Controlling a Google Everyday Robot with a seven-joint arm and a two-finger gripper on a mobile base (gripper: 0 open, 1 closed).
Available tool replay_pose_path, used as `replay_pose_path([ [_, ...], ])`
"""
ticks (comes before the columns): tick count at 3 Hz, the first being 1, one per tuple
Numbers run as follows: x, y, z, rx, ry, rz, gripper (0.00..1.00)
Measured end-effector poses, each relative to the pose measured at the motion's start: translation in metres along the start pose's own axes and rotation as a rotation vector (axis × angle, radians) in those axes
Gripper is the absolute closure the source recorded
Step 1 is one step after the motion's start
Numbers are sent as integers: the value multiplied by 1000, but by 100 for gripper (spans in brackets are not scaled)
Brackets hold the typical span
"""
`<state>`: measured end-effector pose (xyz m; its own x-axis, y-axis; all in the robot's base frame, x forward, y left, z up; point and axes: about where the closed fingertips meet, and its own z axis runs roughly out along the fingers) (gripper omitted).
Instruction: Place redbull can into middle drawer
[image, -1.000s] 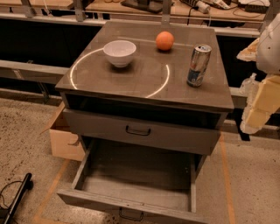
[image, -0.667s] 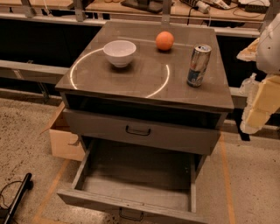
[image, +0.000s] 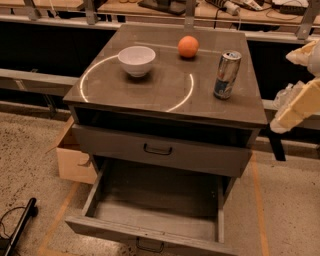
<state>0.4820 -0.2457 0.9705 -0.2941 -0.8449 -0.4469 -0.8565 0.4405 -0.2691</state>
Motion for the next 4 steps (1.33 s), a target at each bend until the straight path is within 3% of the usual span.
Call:
replay_pose_path([
  [1, -6, -41, 15, 37, -160, 72, 0],
  [3, -22, -93, 98, 59, -348, 139, 0],
  [4, -22, -93, 98, 59, -348, 138, 0],
])
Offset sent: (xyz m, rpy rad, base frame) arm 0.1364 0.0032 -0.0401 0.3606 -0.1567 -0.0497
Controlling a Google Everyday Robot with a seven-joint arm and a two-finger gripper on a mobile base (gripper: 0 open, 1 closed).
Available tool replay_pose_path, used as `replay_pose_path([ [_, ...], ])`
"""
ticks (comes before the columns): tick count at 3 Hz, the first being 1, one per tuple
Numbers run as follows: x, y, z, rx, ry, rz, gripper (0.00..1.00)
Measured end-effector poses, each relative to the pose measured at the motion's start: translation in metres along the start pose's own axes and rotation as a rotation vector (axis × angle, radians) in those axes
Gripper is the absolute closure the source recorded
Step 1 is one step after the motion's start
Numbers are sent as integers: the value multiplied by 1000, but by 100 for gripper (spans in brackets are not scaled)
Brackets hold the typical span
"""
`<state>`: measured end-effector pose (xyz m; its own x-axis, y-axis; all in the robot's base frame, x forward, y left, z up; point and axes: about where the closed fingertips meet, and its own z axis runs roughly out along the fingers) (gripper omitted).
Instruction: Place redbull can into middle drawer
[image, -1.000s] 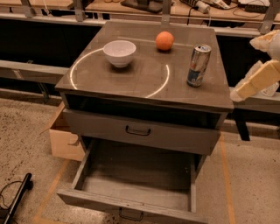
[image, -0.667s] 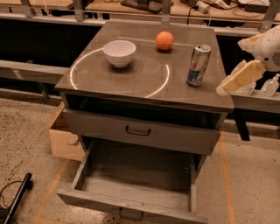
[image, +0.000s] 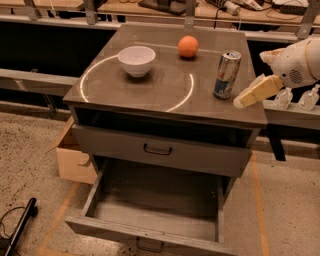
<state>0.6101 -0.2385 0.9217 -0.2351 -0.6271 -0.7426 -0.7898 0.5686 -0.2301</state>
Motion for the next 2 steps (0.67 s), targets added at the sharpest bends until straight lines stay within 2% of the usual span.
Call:
replay_pose_path([
  [2, 2, -16, 38, 10, -105, 24, 0],
])
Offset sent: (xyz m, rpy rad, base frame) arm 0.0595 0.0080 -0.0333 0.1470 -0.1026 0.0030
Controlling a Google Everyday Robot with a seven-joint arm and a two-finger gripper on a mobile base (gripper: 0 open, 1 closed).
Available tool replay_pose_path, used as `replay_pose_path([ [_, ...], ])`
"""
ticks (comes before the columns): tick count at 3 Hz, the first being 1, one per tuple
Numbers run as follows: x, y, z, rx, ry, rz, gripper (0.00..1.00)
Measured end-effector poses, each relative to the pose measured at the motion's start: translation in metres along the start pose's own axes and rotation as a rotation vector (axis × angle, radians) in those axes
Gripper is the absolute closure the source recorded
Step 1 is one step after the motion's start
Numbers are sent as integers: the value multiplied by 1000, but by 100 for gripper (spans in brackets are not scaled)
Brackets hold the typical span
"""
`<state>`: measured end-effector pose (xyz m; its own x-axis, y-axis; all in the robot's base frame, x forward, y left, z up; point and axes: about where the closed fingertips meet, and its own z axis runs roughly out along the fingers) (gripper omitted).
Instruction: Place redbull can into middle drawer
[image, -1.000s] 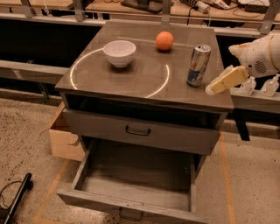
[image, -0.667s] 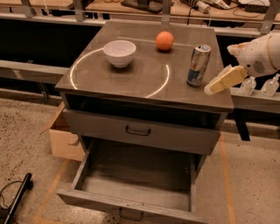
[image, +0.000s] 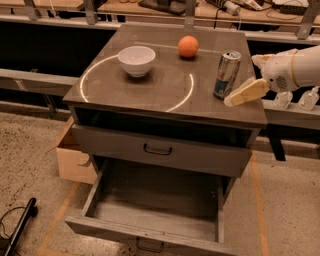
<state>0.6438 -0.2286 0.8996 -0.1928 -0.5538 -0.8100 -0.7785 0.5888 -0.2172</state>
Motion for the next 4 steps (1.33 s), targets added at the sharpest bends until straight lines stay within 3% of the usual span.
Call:
replay_pose_path([
  [1, -2, -13, 17, 13, -59, 28, 0],
  [2, -7, -25, 23, 23, -103, 66, 15],
  [4, -10, -24, 32, -5, -147, 121, 61],
])
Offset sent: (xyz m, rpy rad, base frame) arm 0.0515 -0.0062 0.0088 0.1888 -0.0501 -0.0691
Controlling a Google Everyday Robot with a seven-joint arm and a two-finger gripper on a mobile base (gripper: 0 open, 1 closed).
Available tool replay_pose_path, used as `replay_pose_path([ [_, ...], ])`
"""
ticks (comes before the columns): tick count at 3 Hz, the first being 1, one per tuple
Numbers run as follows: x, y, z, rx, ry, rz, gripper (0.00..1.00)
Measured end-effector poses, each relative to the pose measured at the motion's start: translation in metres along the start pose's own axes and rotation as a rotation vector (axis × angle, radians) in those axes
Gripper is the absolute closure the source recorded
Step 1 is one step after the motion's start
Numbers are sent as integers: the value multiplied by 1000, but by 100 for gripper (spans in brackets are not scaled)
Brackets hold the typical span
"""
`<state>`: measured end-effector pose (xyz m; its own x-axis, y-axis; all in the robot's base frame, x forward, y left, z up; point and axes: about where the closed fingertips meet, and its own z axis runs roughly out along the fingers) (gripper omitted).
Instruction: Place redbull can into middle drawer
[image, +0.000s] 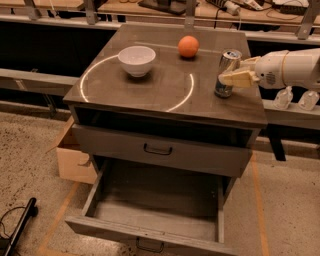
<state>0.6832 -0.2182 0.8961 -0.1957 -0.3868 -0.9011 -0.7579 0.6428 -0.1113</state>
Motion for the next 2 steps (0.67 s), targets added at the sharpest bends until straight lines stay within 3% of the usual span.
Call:
replay_pose_path([
  [1, 0, 15, -3, -6, -17, 34, 84],
  [2, -15, 35, -30, -15, -40, 26, 100],
])
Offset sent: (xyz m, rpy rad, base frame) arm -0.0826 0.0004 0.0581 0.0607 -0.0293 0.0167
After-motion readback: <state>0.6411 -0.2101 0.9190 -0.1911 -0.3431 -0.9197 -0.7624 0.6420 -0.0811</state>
